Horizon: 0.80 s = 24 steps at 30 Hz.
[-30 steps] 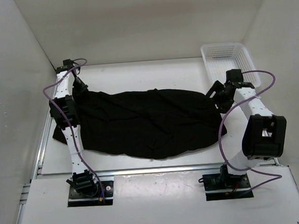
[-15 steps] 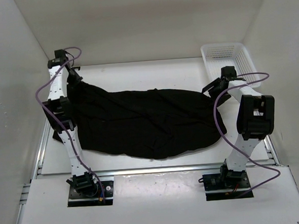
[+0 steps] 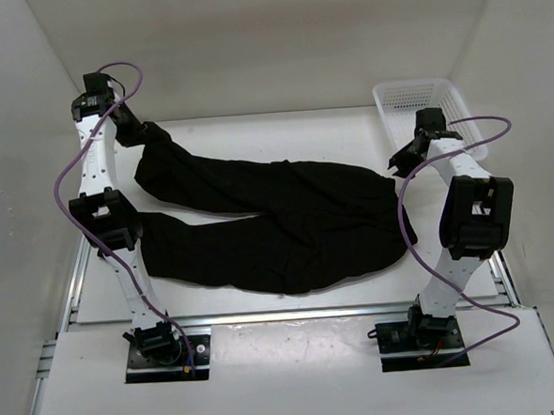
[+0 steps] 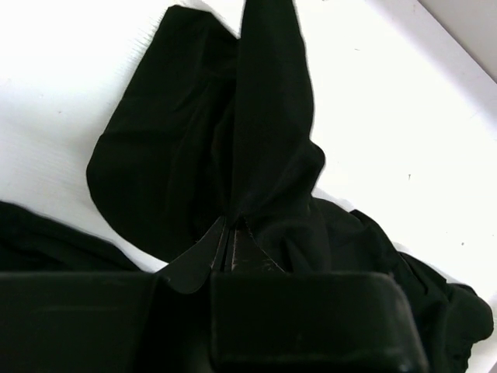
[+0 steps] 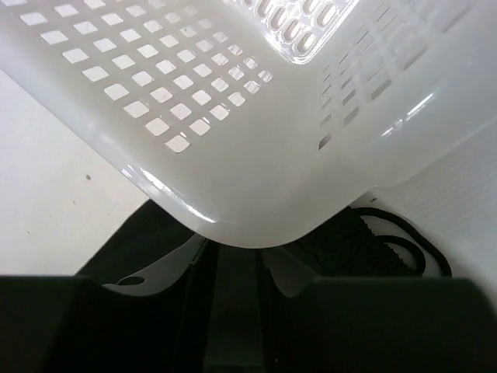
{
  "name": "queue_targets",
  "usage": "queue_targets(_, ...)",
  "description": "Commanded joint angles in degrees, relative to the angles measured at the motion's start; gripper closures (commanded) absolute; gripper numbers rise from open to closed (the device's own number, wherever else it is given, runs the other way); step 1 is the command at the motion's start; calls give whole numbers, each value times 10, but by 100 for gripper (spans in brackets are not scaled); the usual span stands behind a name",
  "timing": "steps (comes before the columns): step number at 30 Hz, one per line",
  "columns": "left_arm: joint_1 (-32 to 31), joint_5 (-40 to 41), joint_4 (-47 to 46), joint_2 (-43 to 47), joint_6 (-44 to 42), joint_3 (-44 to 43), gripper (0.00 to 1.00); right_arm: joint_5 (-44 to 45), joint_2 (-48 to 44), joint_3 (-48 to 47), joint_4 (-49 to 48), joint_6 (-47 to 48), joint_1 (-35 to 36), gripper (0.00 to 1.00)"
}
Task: Fold and stack the trousers
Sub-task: Flatten the trousers out
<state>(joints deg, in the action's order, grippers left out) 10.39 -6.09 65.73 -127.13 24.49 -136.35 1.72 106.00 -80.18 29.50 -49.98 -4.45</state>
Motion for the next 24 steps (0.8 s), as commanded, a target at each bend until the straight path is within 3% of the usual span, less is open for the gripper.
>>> queue_targets(1,1,-16,-3,29,-7,-8,90,-4,19,-37,-1,51,-5,70)
queue_targets(5,1,3,4,35,-12,-3,90,1,14,-45,5,74,22,70)
queue_targets(10,1,3,9,57,-12,-15,90,13,32,-77,34,74,56,36)
queue_targets(13,6,8,9,76,-12,-21,90,14,50,-94,44,50,67,29)
queue_targets(24,16,-4,19,122,-12,-15,90,44,120,-135,60,-30,116,30)
